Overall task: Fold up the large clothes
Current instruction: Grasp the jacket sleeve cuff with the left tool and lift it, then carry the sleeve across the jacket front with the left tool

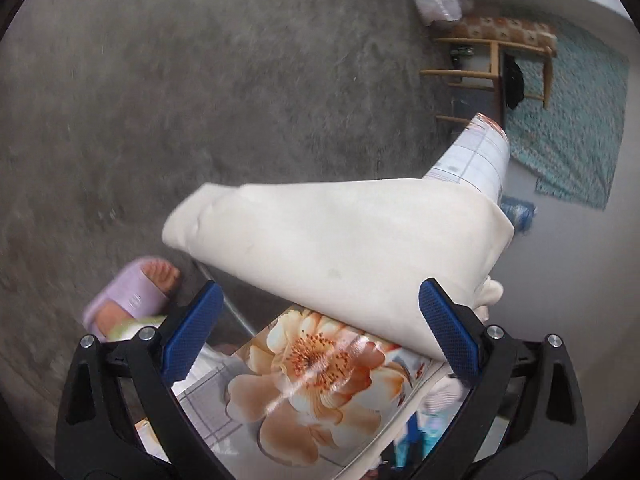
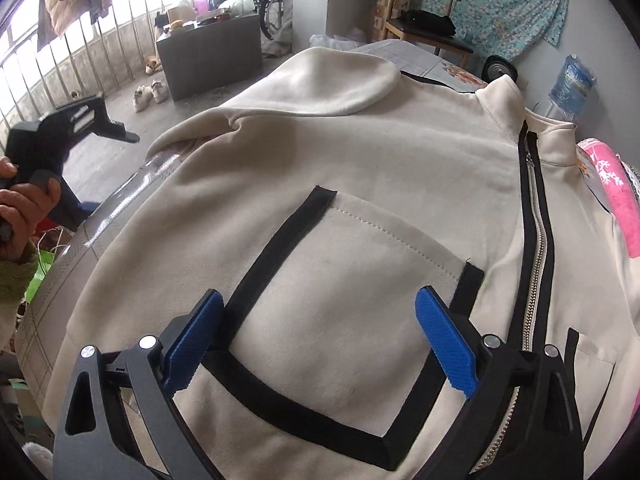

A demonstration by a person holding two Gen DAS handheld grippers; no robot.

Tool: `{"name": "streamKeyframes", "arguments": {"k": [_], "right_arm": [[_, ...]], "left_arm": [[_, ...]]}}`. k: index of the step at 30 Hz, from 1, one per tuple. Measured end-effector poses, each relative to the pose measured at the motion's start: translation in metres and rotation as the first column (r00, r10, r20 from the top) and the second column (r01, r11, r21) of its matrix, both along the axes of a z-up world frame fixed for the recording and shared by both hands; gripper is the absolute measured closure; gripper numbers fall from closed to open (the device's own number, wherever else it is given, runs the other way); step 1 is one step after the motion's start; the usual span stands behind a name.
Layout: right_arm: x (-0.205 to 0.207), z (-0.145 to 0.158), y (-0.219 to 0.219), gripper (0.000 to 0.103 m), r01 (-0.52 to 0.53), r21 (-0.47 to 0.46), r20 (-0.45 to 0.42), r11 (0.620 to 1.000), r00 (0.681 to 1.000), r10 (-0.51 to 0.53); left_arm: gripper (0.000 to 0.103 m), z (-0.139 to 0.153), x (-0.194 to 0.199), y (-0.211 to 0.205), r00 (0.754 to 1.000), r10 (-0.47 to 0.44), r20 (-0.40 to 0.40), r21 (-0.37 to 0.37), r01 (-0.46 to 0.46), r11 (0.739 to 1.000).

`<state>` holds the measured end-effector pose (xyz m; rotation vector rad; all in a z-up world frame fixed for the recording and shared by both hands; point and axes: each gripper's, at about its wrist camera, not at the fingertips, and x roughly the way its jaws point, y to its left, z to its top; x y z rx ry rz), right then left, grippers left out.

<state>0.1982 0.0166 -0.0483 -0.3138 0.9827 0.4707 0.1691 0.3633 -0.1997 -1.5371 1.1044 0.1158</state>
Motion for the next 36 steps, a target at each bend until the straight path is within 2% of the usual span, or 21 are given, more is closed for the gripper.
{"name": "streamKeyframes", "arguments": {"k": [1, 2, 5, 9, 11, 13, 15, 18, 20, 21, 23, 25, 26, 27, 28, 30, 31, 32, 33, 34, 36], "right_arm": [[0.001, 0.000, 0.000, 0.009, 0.003, -0.002, 0.000, 1.000, 1.000, -0.003], [0.002, -0.001, 0.001, 0.009, 0.004, -0.003, -0.001, 1.000, 1.000, -0.004], [0.005, -0.001, 0.003, 0.009, 0.010, -0.006, -0.007, 1.000, 1.000, -0.010], [0.008, -0.002, 0.005, 0.009, 0.015, -0.012, -0.009, 1.000, 1.000, -0.016], [0.009, -0.002, 0.004, 0.009, 0.018, -0.015, -0.011, 1.000, 1.000, -0.019], [0.010, -0.002, 0.004, 0.009, 0.022, -0.016, -0.012, 1.000, 1.000, -0.023], [0.010, -0.002, 0.004, 0.009, 0.029, -0.017, -0.014, 0.999, 0.999, -0.029], [0.009, 0.000, 0.004, 0.009, 0.035, -0.027, -0.007, 0.999, 0.999, -0.035], [0.007, 0.004, 0.002, 0.009, 0.043, -0.032, 0.008, 0.999, 0.999, -0.043], [0.005, 0.006, 0.001, 0.009, 0.046, -0.031, 0.014, 0.998, 0.999, -0.046], [0.003, 0.014, -0.005, 0.009, 0.056, -0.015, 0.030, 0.998, 0.998, -0.055], [0.000, 0.023, -0.012, 0.009, 0.068, 0.009, 0.049, 0.998, 0.996, -0.069], [-0.002, 0.029, -0.017, 0.009, 0.078, 0.023, 0.061, 0.997, 0.995, -0.079], [-0.004, 0.036, -0.023, 0.009, 0.088, 0.041, 0.072, 0.995, 0.993, -0.091], [-0.007, 0.042, -0.029, 0.009, 0.098, 0.060, 0.082, 0.993, 0.991, -0.103], [-0.012, 0.053, -0.042, 0.009, 0.119, 0.086, 0.100, 0.989, 0.987, -0.127], [-0.015, 0.058, -0.051, 0.009, 0.137, 0.098, 0.110, 0.986, 0.983, -0.148], [-0.017, 0.062, -0.060, 0.009, 0.152, 0.106, 0.115, 0.983, 0.980, -0.164], [-0.019, 0.066, -0.069, 0.009, 0.171, 0.115, 0.117, 0.979, 0.976, -0.184], [-0.022, 0.069, -0.081, 0.009, 0.198, 0.122, 0.117, 0.973, 0.970, -0.212], [-0.026, 0.073, -0.104, 0.009, 0.250, 0.134, 0.115, 0.959, 0.957, -0.265]], "left_arm": [[0.008, -0.023, 0.003, -0.001, 1.000, 0.021, -0.007, -0.114, -0.021, 0.993], [0.008, -0.041, 0.005, -0.003, 0.999, 0.033, -0.017, -0.188, -0.036, 0.982], [0.008, -0.082, 0.008, -0.013, 0.997, 0.041, -0.065, -0.268, -0.057, 0.962], [0.011, -0.121, 0.022, -0.034, 0.997, 0.042, -0.068, -0.376, -0.065, 0.924], [0.025, -0.128, 0.027, -0.035, 0.996, 0.057, -0.071, -0.402, -0.081, 0.912], [0.053, -0.132, 0.032, -0.033, 0.995, 0.068, -0.069, -0.419, -0.091, 0.904], [0.072, -0.131, 0.032, -0.027, 0.995, 0.078, -0.061, -0.416, -0.096, 0.904], [0.092, -0.123, 0.033, -0.013, 0.993, 0.106, -0.058, -0.380, -0.120, 0.917], [0.095, -0.106, 0.034, 0.005, 0.991, 0.127, -0.044, -0.298, -0.134, 0.945], [0.096, -0.092, 0.036, 0.015, 0.991, 0.131, -0.034, -0.230, -0.136, 0.964], [0.096, -0.048, 0.044, 0.035, 0.993, 0.119, -0.004, -0.034, -0.120, 0.992], [0.097, 0.013, 0.055, 0.048, 0.994, 0.101, 0.046, 0.183, -0.108, 0.977], [0.097, 0.048, 0.061, 0.049, 0.993, 0.081, 0.082, 0.291, -0.102, 0.951], [0.097, 0.086, 0.067, 0.045, 0.991, 0.047, 0.127, 0.399, -0.095, 0.912], [0.097, 0.131, 0.073, 0.035, 0.983, -0.009, 0.181, 0.519, -0.087, 0.850], [0.097, 0.213, 0.079, -0.005, 0.951, -0.156, 0.265, 0.713, -0.085, 0.696], [0.097, 0.252, 0.081, -0.036, 0.922, -0.255, 0.290, 0.792, -0.082, 0.605], [0.097, 0.282, 0.080, -0.067, 0.886, -0.347, 0.306, 0.842, -0.082, 0.534], [0.096, 0.309, 0.077, -0.103, 0.833, -0.453, 0.316, 0.879, -0.077, 0.471], [0.096, 0.324, 0.074, -0.133, 0.789, -0.531, 0.308, 0.902, -0.066, 0.426], [0.095, 0.339, 0.066, -0.200, 0.698, -0.673, 0.245, 0.948, -0.026, 0.318]]}}
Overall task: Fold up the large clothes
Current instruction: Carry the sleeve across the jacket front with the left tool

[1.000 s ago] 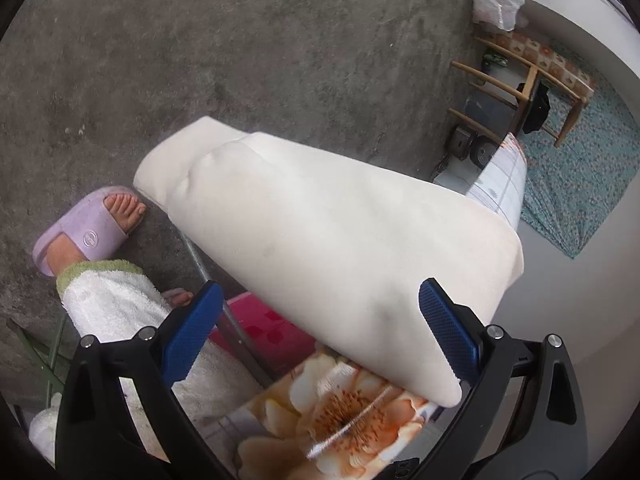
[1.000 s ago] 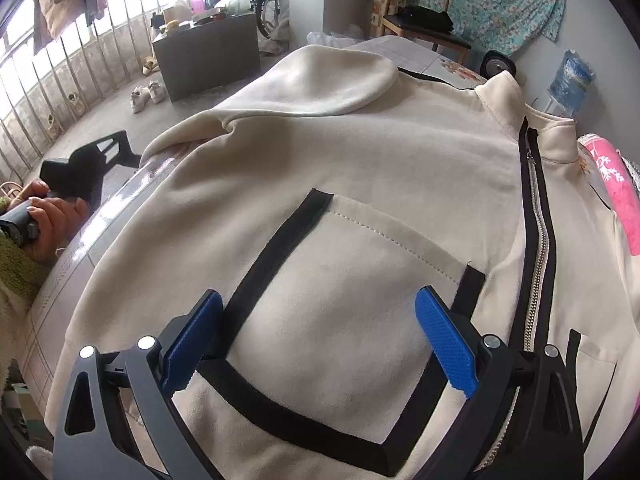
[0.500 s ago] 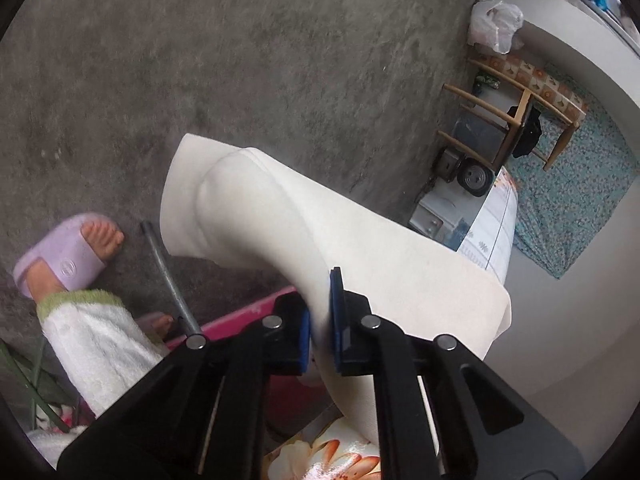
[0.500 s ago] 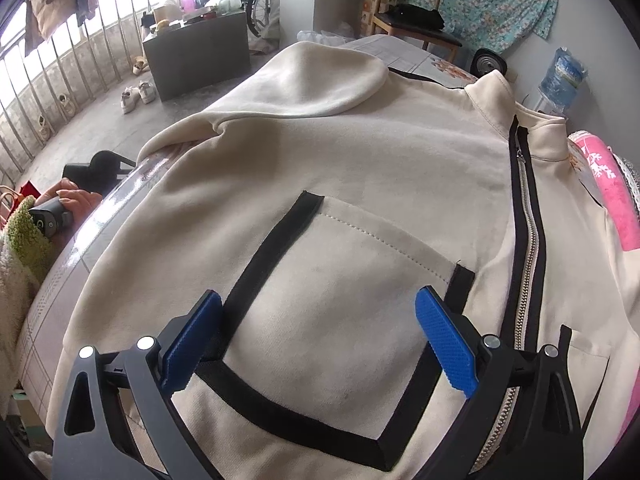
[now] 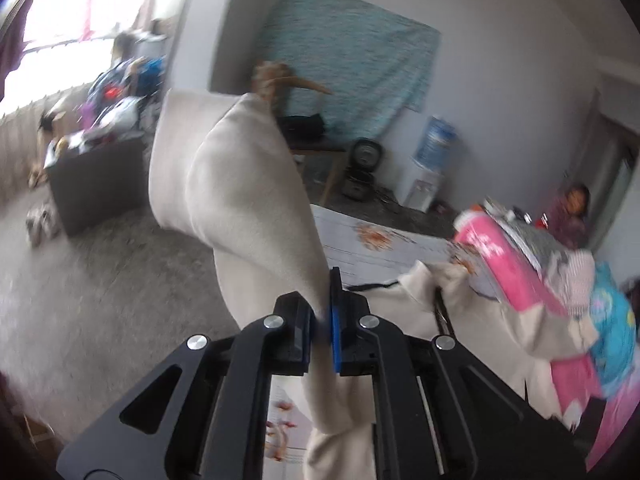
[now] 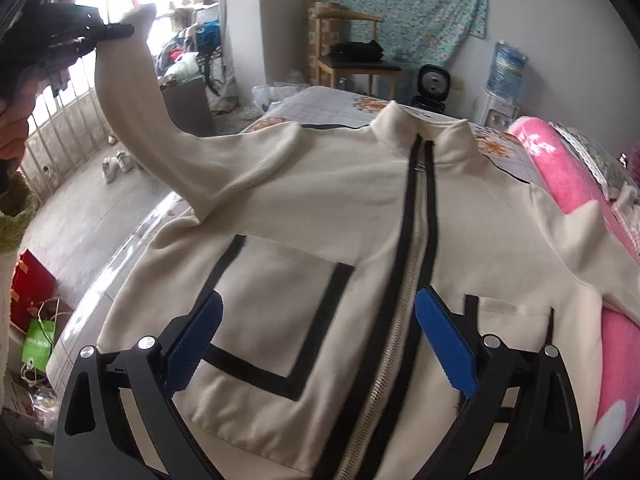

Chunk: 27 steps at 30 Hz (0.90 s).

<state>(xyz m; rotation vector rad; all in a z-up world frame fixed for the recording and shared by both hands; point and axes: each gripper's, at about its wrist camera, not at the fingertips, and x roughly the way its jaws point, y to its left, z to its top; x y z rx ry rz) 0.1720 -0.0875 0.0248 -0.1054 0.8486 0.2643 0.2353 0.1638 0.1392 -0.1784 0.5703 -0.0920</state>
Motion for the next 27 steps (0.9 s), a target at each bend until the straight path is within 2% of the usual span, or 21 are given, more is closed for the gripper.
{"name": "streamKeyframes", "arguments": {"k": [2, 4, 5, 7, 9, 11, 12, 15, 17, 18, 20, 21, 23, 24, 25, 27], "right_arm": [[-0.005, 0.001, -0.024, 0.009, 0.058, 0.001, -0.003, 0.998, 0.998, -0.058], [-0.013, 0.001, -0.048, 0.009, 0.114, 0.004, -0.012, 0.993, 0.993, -0.114], [-0.017, -0.001, -0.063, 0.009, 0.147, 0.008, -0.021, 0.989, 0.989, -0.147], [-0.022, -0.006, -0.087, 0.009, 0.201, 0.016, -0.048, 0.980, 0.979, -0.200], [-0.026, -0.014, -0.111, 0.009, 0.251, 0.029, -0.090, 0.968, 0.965, -0.247], [-0.026, -0.019, -0.132, 0.009, 0.284, 0.051, -0.133, 0.957, 0.952, -0.276], [-0.024, -0.020, -0.140, 0.009, 0.294, 0.068, -0.146, 0.953, 0.948, -0.282], [-0.019, -0.019, -0.158, 0.009, 0.314, 0.135, -0.166, 0.940, 0.942, -0.291], [-0.011, -0.017, -0.161, 0.009, 0.320, 0.196, -0.177, 0.927, 0.941, -0.288], [-0.005, -0.015, -0.162, 0.009, 0.319, 0.229, -0.184, 0.920, 0.942, -0.281], [0.010, -0.011, -0.157, 0.009, 0.302, 0.303, -0.196, 0.904, 0.948, -0.251], [0.020, -0.008, -0.151, 0.013, 0.289, 0.330, -0.198, 0.899, 0.952, -0.233], [0.047, -0.006, -0.138, 0.016, 0.255, 0.374, -0.205, 0.891, 0.960, -0.189], [0.060, -0.006, -0.129, 0.018, 0.240, 0.392, -0.213, 0.888, 0.963, -0.166], [0.075, -0.008, -0.122, 0.021, 0.229, 0.406, -0.228, 0.885, 0.963, -0.145], [0.106, -0.022, -0.106, 0.028, 0.232, 0.414, -0.284, 0.880, 0.952, -0.117]], "left_arm": [[0.095, -0.010, -0.008, -0.056, 0.993, -0.113, -0.034, 0.088, 0.116, 0.989], [0.088, -0.037, -0.013, -0.095, 0.973, -0.202, -0.110, 0.113, 0.214, 0.970], [0.084, -0.058, -0.019, -0.110, 0.961, -0.230, -0.155, 0.103, 0.247, 0.963], [0.059, -0.107, -0.025, -0.129, 0.927, -0.254, -0.277, 0.070, 0.283, 0.956], [0.056, -0.152, -0.039, -0.138, 0.887, -0.267, -0.375, 0.028, 0.299, 0.954], [0.056, -0.179, -0.048, -0.134, 0.868, -0.249, -0.430, 0.010, 0.280, 0.960], [0.055, -0.182, -0.055, -0.129, 0.870, -0.252, -0.425, -0.014, 0.272, 0.962], [0.039, -0.171, -0.081, -0.109, 0.896, -0.290, -0.336, -0.122, 0.264, 0.957], [0.037, -0.160, -0.098, -0.094, 0.916, -0.294, -0.274, -0.148, 0.262, 0.954], [0.037, -0.160, -0.103, -0.093, 0.921, -0.282, -0.267, -0.143, 0.252, 0.957], [0.037, -0.163, -0.109, -0.086, 0.930, -0.234, -0.284, -0.121, 0.207, 0.971], [0.038, -0.164, -0.106, -0.084, 0.931, -0.211, -0.298, -0.118, 0.183, 0.976], [0.041, -0.175, -0.101, -0.082, 0.927, -0.155, -0.341, -0.091, 0.132, 0.987], [0.049, -0.180, -0.101, -0.079, 0.923, -0.133, -0.362, -0.074, 0.114, 0.991], [0.053, -0.187, -0.102, -0.078, 0.917, -0.111, -0.384, -0.058, 0.096, 0.994], [0.057, -0.195, -0.105, -0.071, 0.914, -0.097, -0.394, -0.072, 0.075, 0.995]]}}
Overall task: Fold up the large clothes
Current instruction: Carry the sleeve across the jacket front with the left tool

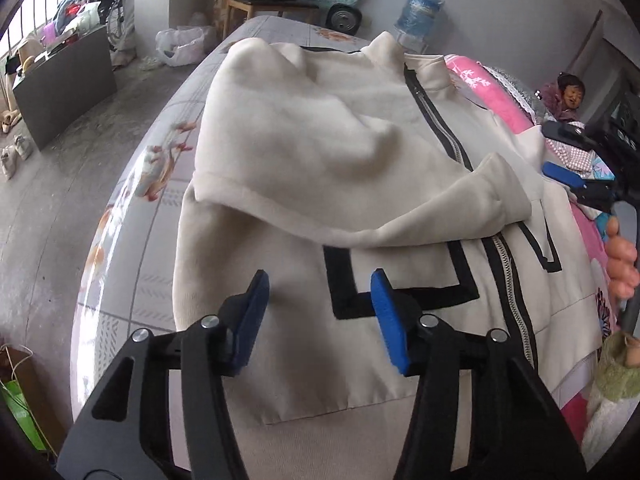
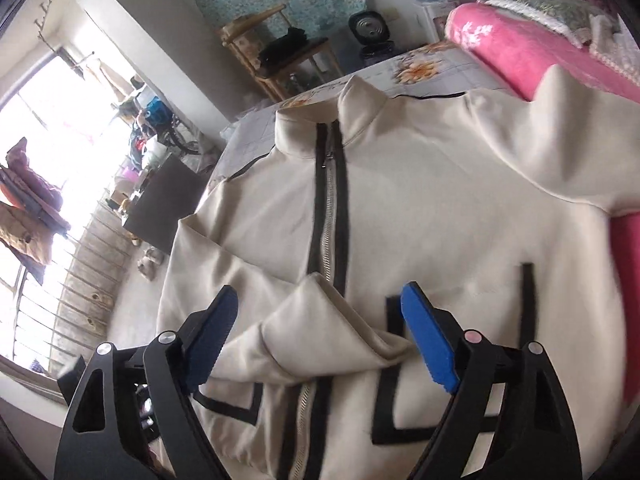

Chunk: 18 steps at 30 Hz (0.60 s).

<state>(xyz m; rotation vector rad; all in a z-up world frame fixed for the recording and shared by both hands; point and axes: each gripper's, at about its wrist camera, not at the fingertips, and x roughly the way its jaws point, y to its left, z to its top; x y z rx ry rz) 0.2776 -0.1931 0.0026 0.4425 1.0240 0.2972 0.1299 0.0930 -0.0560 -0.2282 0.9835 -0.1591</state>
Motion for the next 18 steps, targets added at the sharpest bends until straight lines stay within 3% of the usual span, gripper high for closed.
{"name": "streamKeyframes", "arguments": {"k": [3, 4, 6, 12, 18], "right_arm": [[0.029, -0.027, 0.021, 0.046, -0.037, -0.052, -0.095, 0.998, 0.995, 0.032], [0.030, -0.034, 0.026, 0.057, -0.056, -0.058, -0.123, 0.997, 0.991, 0.048], [0.016, -0.039, 0.031, 0.066, -0.093, -0.028, -0.140, 0.995, 0.986, 0.088], [-0.062, -0.012, 0.033, 0.068, -0.210, -0.091, -0.021, 0.974, 0.978, 0.209], [-0.113, -0.036, 0.017, 0.068, -0.239, -0.169, -0.126, 0.956, 0.968, 0.219]], "left_arm": [[0.062, -0.001, -0.006, 0.007, 1.000, 0.024, 0.016, -0.028, -0.024, 0.999], [0.065, 0.001, -0.007, 0.011, 0.999, 0.029, 0.023, -0.043, -0.028, 0.999], [0.066, 0.008, -0.012, 0.016, 0.998, 0.035, 0.050, -0.065, -0.031, 0.997], [0.066, 0.027, -0.006, 0.014, 0.992, 0.006, 0.128, -0.091, 0.006, 0.996], [0.066, 0.010, 0.019, -0.010, 0.998, -0.032, 0.061, -0.044, 0.035, 0.998]]}}
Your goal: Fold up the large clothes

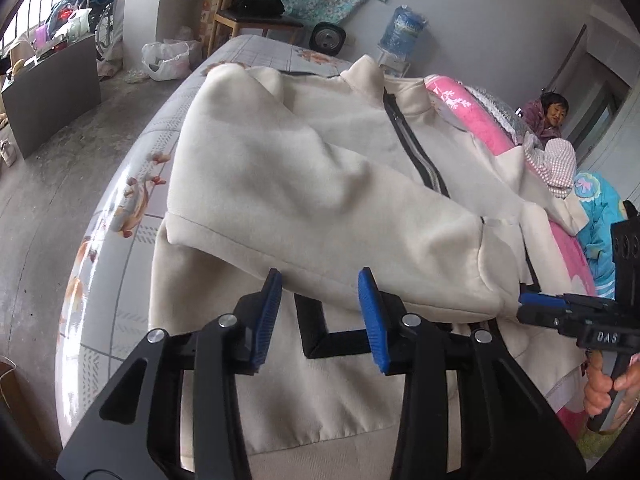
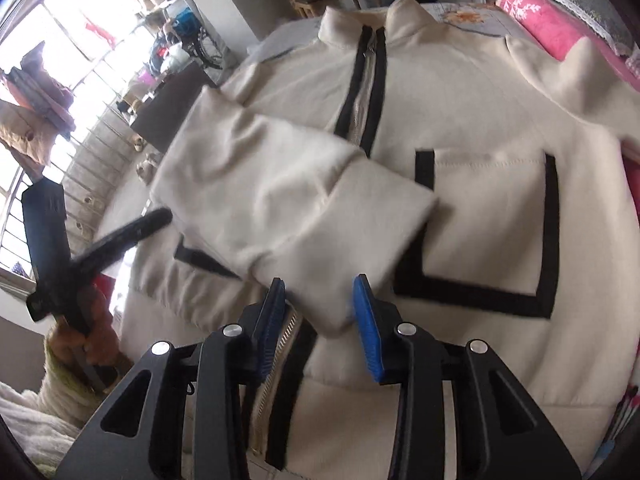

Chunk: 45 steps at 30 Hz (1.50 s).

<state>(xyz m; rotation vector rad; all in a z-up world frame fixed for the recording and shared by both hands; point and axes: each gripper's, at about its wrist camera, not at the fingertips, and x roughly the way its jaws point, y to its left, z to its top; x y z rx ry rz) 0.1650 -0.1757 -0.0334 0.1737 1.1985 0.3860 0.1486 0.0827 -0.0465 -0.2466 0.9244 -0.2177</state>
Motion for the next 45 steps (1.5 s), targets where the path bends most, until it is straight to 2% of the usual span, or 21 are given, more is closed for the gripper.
{"name": "streamKeyframes", "arguments": {"k": [1, 4, 7, 12, 13, 17, 19, 21, 25, 29, 32, 34, 37, 39, 42, 45], "right_arm": [[-0.003, -0.003, -0.006, 0.067, 0.021, 0.016, -0.024, 1.000, 0.999, -0.021], [-0.006, 0.004, -0.033, 0.064, 0.110, 0.167, -0.046, 0.980, 0.994, -0.104], [0.000, 0.006, -0.057, 0.058, 0.202, 0.312, -0.073, 0.928, 0.979, -0.189], [0.018, -0.012, -0.063, 0.058, 0.273, 0.428, -0.178, 0.861, 0.960, -0.216], [0.021, -0.016, -0.059, 0.058, 0.279, 0.433, -0.197, 0.857, 0.957, -0.212], [0.026, -0.030, -0.044, 0.058, 0.297, 0.424, -0.264, 0.856, 0.944, -0.197], [0.024, -0.030, -0.039, 0.057, 0.290, 0.407, -0.264, 0.866, 0.945, -0.192], [0.025, -0.030, -0.035, 0.054, 0.281, 0.396, -0.261, 0.874, 0.947, -0.187], [0.027, -0.035, -0.030, 0.051, 0.291, 0.395, -0.274, 0.872, 0.943, -0.190], [0.026, -0.034, -0.033, 0.049, 0.292, 0.400, -0.273, 0.869, 0.943, -0.191], [0.025, -0.030, -0.031, 0.049, 0.280, 0.382, -0.254, 0.880, 0.948, -0.191], [0.025, -0.026, -0.027, 0.056, 0.263, 0.348, -0.227, 0.900, 0.955, -0.191], [0.026, -0.027, -0.023, 0.079, 0.253, 0.328, -0.221, 0.910, 0.957, -0.186], [0.028, -0.022, -0.020, 0.089, 0.243, 0.320, -0.206, 0.916, 0.961, -0.183], [0.038, 0.002, -0.016, 0.093, 0.210, 0.302, -0.128, 0.930, 0.976, -0.179], [0.064, 0.040, -0.011, 0.094, 0.171, 0.292, -0.030, 0.941, 0.985, -0.169]], "left_arm": [[0.066, -0.007, 0.004, -0.003, 1.000, 0.002, -0.028, 0.017, -0.001, 1.000], [0.064, -0.012, 0.003, -0.008, 1.000, -0.001, -0.016, 0.053, 0.002, 0.999], [0.064, -0.012, 0.000, -0.004, 1.000, 0.007, -0.016, 0.025, -0.006, 1.000], [0.061, -0.011, -0.007, 0.003, 1.000, 0.027, -0.008, 0.024, -0.027, 0.999], [0.056, -0.012, -0.008, 0.004, 0.999, 0.031, -0.014, 0.023, -0.031, 0.999], [0.049, -0.013, -0.013, 0.007, 1.000, 0.029, -0.009, 0.016, -0.029, 0.999], [0.040, -0.013, -0.013, 0.006, 1.000, 0.024, -0.005, 0.019, -0.024, 1.000], [0.036, -0.014, -0.014, 0.006, 1.000, 0.017, -0.001, 0.016, -0.017, 1.000], [0.022, -0.014, -0.014, 0.001, 1.000, -0.008, 0.008, 0.016, 0.008, 1.000], [0.019, -0.015, -0.015, -0.006, 1.000, -0.021, 0.018, 0.050, 0.020, 0.999], [0.019, -0.014, -0.016, -0.005, 1.000, -0.015, 0.016, 0.046, 0.014, 0.999], [0.019, -0.014, -0.015, -0.003, 1.000, -0.010, 0.011, 0.035, 0.009, 0.999], [0.019, -0.013, -0.016, 0.000, 1.000, 0.003, 0.005, 0.024, -0.003, 1.000], [0.019, -0.012, -0.016, 0.002, 1.000, 0.014, 0.004, 0.028, -0.014, 1.000], [0.019, -0.009, -0.018, 0.006, 0.999, 0.035, 0.018, 0.047, -0.036, 0.998], [0.019, -0.005, -0.018, 0.013, 0.998, 0.058, 0.034, 0.061, -0.060, 0.996]]}}
